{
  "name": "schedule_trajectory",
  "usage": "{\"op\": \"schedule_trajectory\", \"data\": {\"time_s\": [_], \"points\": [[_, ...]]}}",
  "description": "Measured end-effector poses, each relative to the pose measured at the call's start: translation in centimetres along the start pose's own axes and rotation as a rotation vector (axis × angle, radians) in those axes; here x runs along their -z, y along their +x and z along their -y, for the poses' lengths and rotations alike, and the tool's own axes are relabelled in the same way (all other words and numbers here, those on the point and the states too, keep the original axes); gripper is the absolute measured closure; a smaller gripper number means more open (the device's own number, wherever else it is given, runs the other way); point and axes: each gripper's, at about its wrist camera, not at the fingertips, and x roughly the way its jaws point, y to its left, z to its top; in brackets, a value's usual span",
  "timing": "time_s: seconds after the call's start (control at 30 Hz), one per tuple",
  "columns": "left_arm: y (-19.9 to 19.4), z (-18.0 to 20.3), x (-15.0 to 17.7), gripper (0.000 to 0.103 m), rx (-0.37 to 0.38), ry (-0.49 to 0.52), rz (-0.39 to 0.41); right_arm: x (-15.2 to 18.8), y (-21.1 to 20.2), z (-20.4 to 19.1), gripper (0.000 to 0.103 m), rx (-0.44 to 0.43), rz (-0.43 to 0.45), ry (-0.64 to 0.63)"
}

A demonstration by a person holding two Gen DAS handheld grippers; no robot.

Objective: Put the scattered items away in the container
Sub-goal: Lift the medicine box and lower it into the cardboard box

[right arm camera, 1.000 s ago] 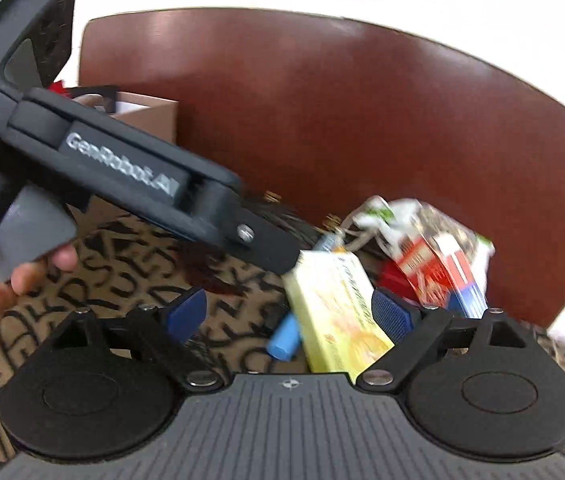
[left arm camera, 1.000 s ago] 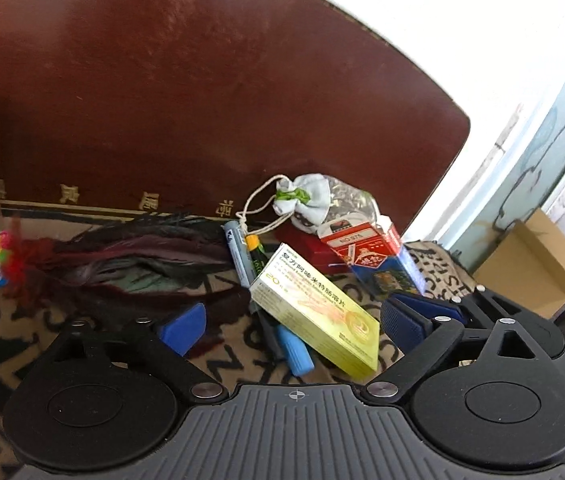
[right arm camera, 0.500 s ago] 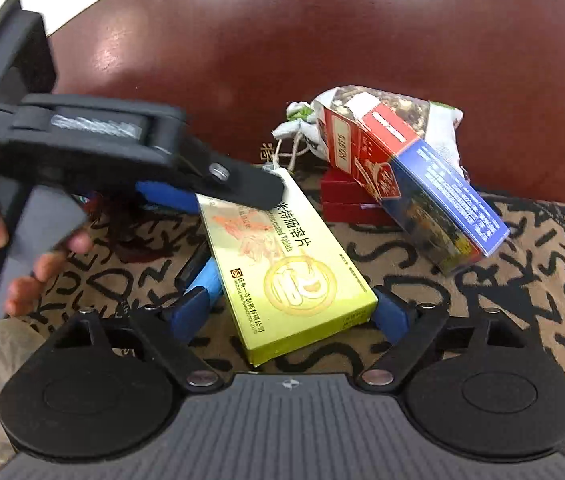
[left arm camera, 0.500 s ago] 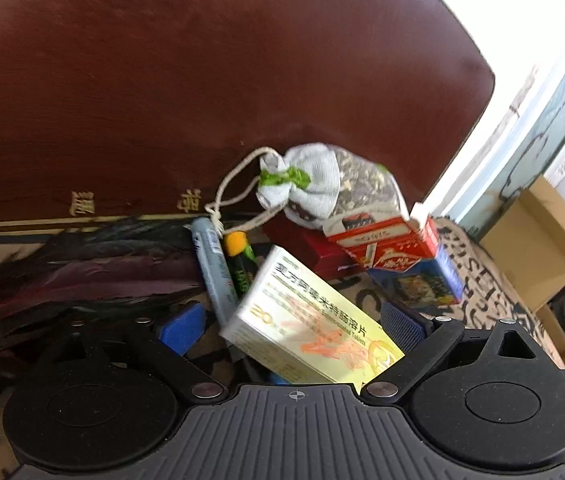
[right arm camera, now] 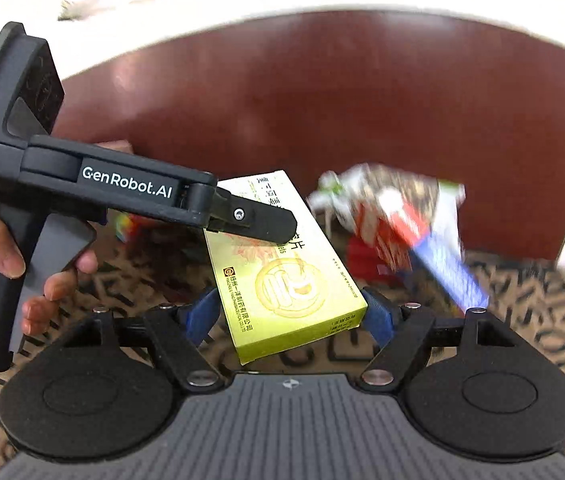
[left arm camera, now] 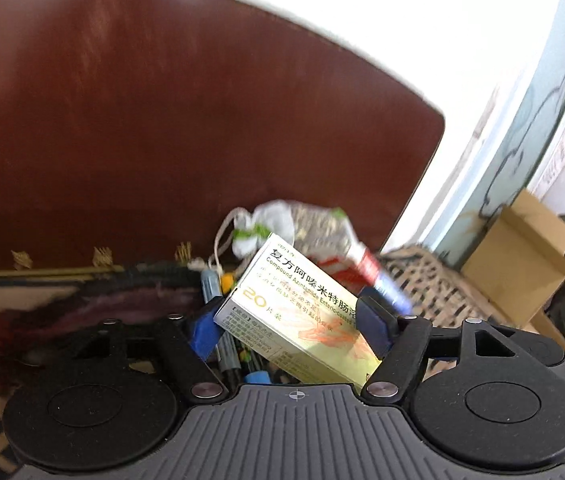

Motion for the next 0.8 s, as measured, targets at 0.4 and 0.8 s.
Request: {"op": "schedule_trajectory", "data": {"time_s": [0.4,0.8], "points": [[-14.3,-2.8,-2.7,0.017,-0.092,-0.082,0.212,-8.2,-3.2,-9.3,0.023,-0.166,0.121,-0.143],[-22.9,-12.3,-4.2,0.017,-0.233,-0.206,0.288,-13.5,3.7,-18.4,0.020,-0.340,0.072,-0.169]]}}
